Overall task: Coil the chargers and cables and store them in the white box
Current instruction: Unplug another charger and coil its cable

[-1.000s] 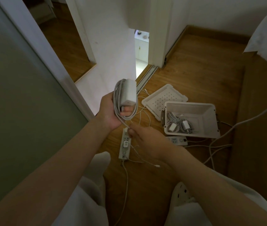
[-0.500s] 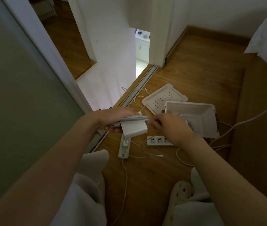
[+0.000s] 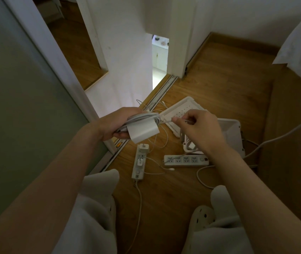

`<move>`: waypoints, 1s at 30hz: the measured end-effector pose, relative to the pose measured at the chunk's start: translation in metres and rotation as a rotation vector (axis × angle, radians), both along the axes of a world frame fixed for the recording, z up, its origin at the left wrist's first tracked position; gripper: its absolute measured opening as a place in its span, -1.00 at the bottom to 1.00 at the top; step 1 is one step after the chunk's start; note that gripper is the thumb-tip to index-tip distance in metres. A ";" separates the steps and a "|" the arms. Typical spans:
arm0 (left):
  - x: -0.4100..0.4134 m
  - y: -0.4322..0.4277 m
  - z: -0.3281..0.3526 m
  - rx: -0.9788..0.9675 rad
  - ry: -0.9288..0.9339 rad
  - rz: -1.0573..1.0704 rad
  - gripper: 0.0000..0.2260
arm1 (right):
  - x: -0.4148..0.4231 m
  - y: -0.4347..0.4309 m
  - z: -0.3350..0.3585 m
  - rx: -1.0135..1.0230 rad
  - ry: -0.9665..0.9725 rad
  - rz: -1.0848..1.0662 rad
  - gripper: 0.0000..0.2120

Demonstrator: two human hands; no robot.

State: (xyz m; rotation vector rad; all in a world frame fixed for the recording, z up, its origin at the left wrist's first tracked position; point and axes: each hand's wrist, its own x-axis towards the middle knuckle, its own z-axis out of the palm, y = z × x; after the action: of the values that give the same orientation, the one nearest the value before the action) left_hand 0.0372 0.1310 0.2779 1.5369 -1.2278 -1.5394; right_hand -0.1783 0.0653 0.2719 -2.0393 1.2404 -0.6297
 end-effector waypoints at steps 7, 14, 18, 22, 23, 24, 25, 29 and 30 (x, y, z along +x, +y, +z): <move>-0.003 -0.002 0.001 -0.066 -0.061 0.012 -0.68 | -0.012 0.016 0.033 -0.471 0.202 -0.099 -0.72; -0.018 -0.006 -0.014 -0.059 -0.361 0.094 -0.81 | -0.007 0.020 0.016 -0.231 0.269 0.015 -0.76; -0.022 -0.007 -0.027 -0.119 -0.455 0.155 -0.87 | -0.003 0.021 -0.001 -0.073 0.144 0.022 -0.80; -0.023 -0.010 -0.031 -0.204 -0.530 0.228 -0.80 | 0.001 0.020 -0.005 0.021 0.047 0.037 -0.79; -0.024 -0.011 -0.032 -0.210 -0.554 0.245 -0.80 | 0.003 0.022 -0.006 0.022 0.042 0.055 -0.78; -0.024 -0.012 -0.034 -0.210 -0.575 0.264 -0.81 | 0.004 0.023 -0.007 0.021 0.038 0.073 -0.77; -0.024 -0.013 -0.035 -0.204 -0.593 0.283 -0.81 | 0.006 0.025 -0.008 0.020 0.031 0.091 -0.76; -0.025 -0.017 -0.039 -0.158 -0.603 0.365 -0.80 | 0.014 0.040 -0.011 -0.014 0.038 0.177 -0.74; -0.026 -0.017 -0.040 -0.144 -0.581 0.389 -0.80 | 0.016 0.045 -0.012 -0.034 0.049 0.204 -0.74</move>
State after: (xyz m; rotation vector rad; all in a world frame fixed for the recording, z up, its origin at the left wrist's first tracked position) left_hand 0.0114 0.1139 0.2383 2.0531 -1.2030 -0.7597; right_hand -0.1626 0.1103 0.2603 -2.1864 1.0376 -0.5104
